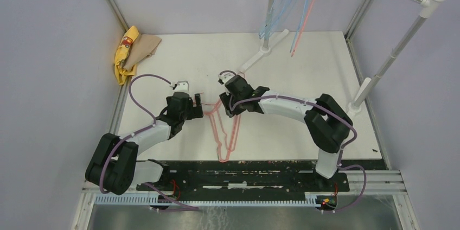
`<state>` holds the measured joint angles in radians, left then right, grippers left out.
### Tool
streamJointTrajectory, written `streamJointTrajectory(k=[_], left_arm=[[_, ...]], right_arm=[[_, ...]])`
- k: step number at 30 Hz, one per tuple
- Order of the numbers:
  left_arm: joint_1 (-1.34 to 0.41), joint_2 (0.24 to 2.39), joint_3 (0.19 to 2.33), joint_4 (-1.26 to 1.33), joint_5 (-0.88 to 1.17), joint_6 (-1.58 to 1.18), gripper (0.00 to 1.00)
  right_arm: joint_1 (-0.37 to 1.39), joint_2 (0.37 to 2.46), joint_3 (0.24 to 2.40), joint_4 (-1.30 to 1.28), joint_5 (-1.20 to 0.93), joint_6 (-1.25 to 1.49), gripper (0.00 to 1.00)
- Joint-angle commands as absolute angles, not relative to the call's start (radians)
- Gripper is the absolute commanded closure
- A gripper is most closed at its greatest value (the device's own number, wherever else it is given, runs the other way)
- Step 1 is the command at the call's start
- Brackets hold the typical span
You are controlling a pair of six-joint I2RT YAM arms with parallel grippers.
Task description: Organize the hangers
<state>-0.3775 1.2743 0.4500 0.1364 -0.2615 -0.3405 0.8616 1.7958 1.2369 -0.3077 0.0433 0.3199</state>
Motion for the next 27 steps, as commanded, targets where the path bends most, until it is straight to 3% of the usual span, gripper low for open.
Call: streamJointTrajectory(k=[1,17,27], left_arm=[[-0.377,1.229,0.466,0.166,-0.283,-0.403,0.01],[-0.377,1.184,0.461,0.151,-0.293,-0.407,0.01],[-0.376,1.123,0.448,0.137,-0.312,-0.410,0.01]], right_arm=[[0.874,1.880,1.332,-0.258,0.001,0.334,0.49],[0.925,2.033,1.384,-0.241,0.024,0.356,0.49],[0.934,2.061,1.361,-0.246,0.120,0.366,0.66]])
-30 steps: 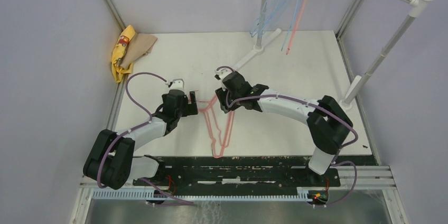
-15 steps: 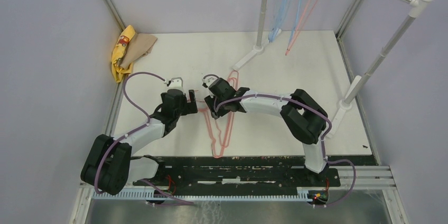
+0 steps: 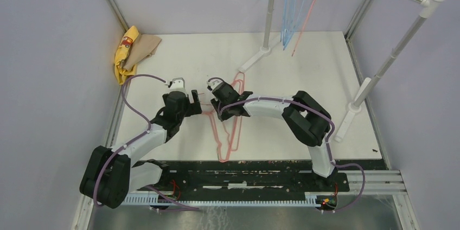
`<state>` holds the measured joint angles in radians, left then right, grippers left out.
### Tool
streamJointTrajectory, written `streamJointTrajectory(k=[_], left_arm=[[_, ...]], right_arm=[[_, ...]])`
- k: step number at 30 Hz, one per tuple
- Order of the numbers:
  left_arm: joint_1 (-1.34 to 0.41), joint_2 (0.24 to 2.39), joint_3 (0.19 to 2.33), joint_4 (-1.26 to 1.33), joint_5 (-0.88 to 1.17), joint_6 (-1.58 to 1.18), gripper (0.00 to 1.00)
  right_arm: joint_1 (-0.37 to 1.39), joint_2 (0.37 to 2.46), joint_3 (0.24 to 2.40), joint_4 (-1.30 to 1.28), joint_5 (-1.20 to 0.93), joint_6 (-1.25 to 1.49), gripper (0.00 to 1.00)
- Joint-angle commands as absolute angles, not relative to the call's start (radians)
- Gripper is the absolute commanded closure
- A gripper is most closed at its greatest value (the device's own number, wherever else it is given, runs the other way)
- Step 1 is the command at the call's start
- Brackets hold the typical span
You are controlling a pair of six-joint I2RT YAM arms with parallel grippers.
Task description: Organize the hangers
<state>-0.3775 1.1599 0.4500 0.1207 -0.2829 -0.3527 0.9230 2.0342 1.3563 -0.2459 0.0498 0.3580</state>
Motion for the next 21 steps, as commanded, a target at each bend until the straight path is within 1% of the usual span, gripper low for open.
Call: streamJointTrajectory(k=[1,2,5,6,11,16,21], left_arm=[[-0.377,1.120,0.446,0.137,-0.312,-0.412,0.01],[-0.377,1.118,0.444,0.137,-0.312,-0.413,0.01],[-0.377,1.118,0.446,0.137,-0.311,-0.414,0.01],[-0.377,1.117,0.445,0.137,-0.312,-0.416,0.01],[-0.377,1.102,0.442,0.131,-0.320,-0.417,0.01],[-0.377,1.057,0.432,0.130,-0.331,-0.426,0.01],[-0.377,1.029,0.418,0.137,-0.334,-0.428,0.01]], right_arm=[[0.937,2.062,1.357,-0.248,0.133,0.364,0.69],[0.941,2.064,1.356,-0.254,0.155,0.360,0.74],[0.945,2.066,1.350,-0.269,0.193,0.354,0.97],[0.945,2.059,1.344,-0.267,0.202,0.357,0.99],[0.944,1.949,1.266,-0.199,0.236,0.372,0.99],[0.915,1.764,1.191,-0.163,0.355,0.367,0.99],[0.831,1.583,1.121,-0.132,0.327,0.392,0.99]])
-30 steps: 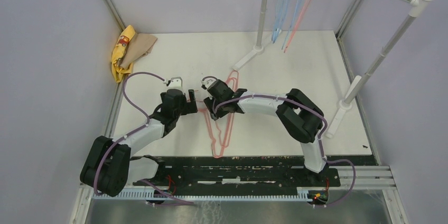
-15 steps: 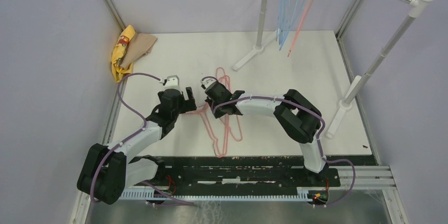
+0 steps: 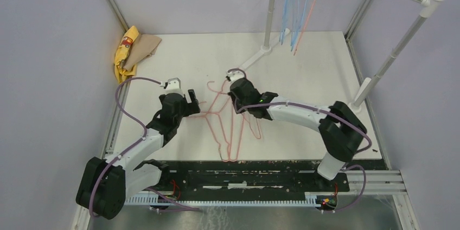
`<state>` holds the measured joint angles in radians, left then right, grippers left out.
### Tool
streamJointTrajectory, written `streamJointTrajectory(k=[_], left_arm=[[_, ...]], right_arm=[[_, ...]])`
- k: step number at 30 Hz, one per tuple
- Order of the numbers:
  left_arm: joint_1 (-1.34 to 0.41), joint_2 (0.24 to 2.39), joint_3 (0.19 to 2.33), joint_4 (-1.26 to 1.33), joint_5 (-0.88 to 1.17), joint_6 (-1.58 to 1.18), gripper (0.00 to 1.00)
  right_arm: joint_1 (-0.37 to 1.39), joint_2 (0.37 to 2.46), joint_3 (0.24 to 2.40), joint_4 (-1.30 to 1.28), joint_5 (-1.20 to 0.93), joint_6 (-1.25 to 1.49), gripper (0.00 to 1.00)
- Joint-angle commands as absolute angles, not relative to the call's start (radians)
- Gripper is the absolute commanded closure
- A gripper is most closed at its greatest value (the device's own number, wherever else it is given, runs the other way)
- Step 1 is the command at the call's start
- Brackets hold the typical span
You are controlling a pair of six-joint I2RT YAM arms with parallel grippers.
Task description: Organize the hangers
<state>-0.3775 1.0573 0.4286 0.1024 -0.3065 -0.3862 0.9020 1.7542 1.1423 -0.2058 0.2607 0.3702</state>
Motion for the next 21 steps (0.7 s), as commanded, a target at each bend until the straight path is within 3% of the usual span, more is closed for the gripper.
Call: streamJointTrajectory(k=[1,12,21], left_arm=[[-0.377,1.030,0.417,0.140,-0.335,-0.428,0.01],[-0.377,1.104,0.425,0.174,-0.299,-0.441,0.01],[-0.377,1.130,0.432,0.196,-0.273,-0.451,0.01]], right_arm=[[0.822,1.549,1.111,-0.134,0.319,0.395,0.99],[0.718,1.118,0.904,-0.244,0.294,0.480,0.99],[0.670,0.819,0.879,-0.502,0.418,0.465,0.99]])
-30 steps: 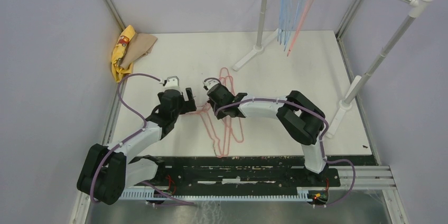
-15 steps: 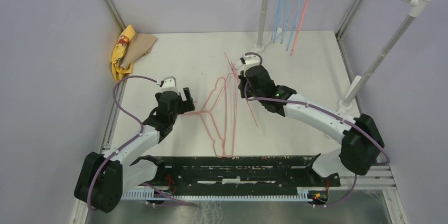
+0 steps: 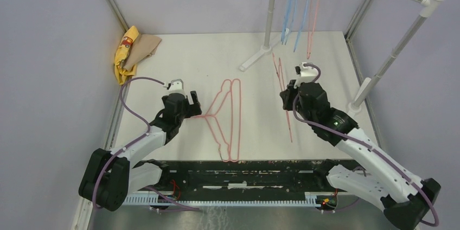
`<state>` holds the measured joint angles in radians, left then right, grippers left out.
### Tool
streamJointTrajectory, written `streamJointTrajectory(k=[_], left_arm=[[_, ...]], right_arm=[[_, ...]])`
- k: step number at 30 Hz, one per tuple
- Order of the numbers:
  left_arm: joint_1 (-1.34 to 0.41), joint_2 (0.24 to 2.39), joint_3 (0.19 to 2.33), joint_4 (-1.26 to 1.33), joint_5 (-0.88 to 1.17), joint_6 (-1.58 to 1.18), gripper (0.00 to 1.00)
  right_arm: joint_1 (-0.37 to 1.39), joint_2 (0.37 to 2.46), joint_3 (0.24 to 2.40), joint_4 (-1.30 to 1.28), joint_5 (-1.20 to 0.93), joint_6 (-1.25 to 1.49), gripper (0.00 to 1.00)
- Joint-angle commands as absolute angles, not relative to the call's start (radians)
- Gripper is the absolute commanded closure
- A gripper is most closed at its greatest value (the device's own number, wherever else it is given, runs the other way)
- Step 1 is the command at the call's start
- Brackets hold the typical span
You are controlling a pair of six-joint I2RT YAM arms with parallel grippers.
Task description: Organize the hangers
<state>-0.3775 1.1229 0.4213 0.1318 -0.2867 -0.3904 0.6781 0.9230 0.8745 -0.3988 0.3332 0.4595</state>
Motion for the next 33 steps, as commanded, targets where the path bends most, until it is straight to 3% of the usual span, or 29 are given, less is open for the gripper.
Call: streamJointTrajectory(k=[1,18,26,33], left_arm=[[-0.377,1.130,0.433,0.196,-0.271,-0.451,0.01],[-0.377,1.133,0.436,0.219,-0.232,-0.463,0.01],[-0.377,1.132,0.434,0.224,-0.220,-0.466,0.01],[-0.377,1.096,0.420,0.219,-0.193,-0.469,0.01]], right_arm=[[0.670,0.792,0.879,-0.523,0.432,0.468,0.99],[0.667,0.521,1.041,-0.846,0.625,0.481,0.99],[0.667,0.599,1.162,-0.792,0.668,0.425,0.99],[0.667,0.742,1.223,-0.560,0.747,0.264,0.99]])
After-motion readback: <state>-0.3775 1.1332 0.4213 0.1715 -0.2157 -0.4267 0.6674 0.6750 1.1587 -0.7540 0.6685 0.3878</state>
